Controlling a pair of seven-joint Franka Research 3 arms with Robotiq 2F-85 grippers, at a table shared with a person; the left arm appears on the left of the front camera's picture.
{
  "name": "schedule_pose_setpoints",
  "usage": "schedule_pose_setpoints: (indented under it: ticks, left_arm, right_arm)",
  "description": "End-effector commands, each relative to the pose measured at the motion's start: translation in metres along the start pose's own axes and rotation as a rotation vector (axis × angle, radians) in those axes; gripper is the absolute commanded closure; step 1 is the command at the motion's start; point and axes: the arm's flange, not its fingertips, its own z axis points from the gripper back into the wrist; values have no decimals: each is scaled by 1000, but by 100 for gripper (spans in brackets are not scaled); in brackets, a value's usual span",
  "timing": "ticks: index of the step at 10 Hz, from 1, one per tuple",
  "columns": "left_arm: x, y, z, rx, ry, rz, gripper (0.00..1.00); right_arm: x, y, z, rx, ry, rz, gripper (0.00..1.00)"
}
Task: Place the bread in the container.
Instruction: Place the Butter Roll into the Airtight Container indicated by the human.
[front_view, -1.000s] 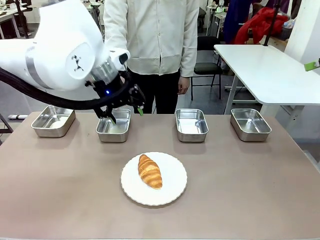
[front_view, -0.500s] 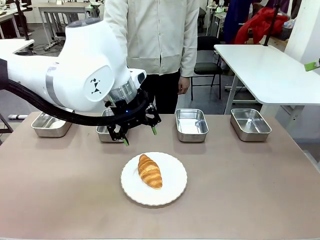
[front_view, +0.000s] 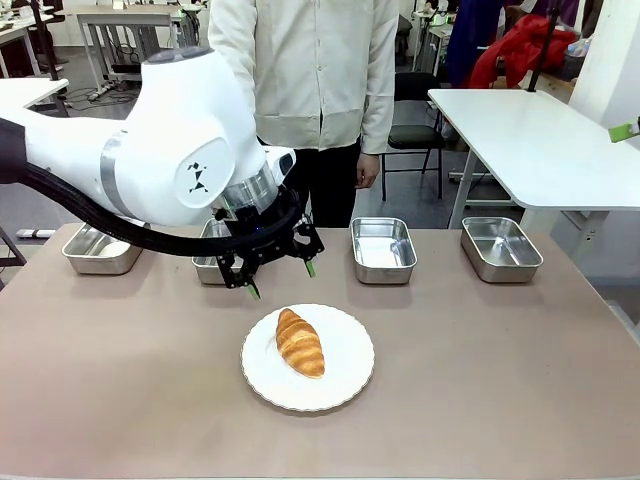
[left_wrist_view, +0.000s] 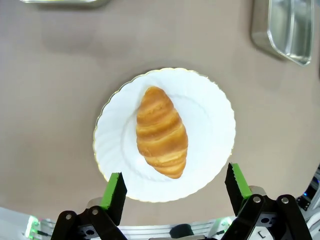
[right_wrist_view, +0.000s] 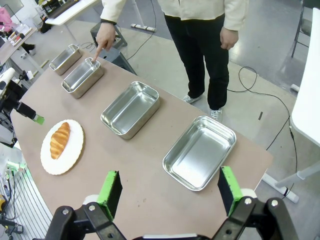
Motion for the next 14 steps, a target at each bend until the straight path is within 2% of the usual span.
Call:
schedule_pose_setpoints:
  ticks: [1,5,7,10,14]
  left_arm:
    - [1,-19,-14,52,20,85,0]
    - [-5,-38,-54,118,65,128,0]
    - [-7,-44,-72,154,97,104,0]
    - [-17,-35,-82,198,124,91,0]
    - [-24,-18,-95,199,138,62,0]
  right_arm:
    - [1,0,0,9,-18,7,0]
    - [1,0,0,9,-18,7,0]
    - [1,0,0,9,-18,7,0]
    - [1,0,0,9,-18,7,0]
    - [1,0,0,9,-18,7,0]
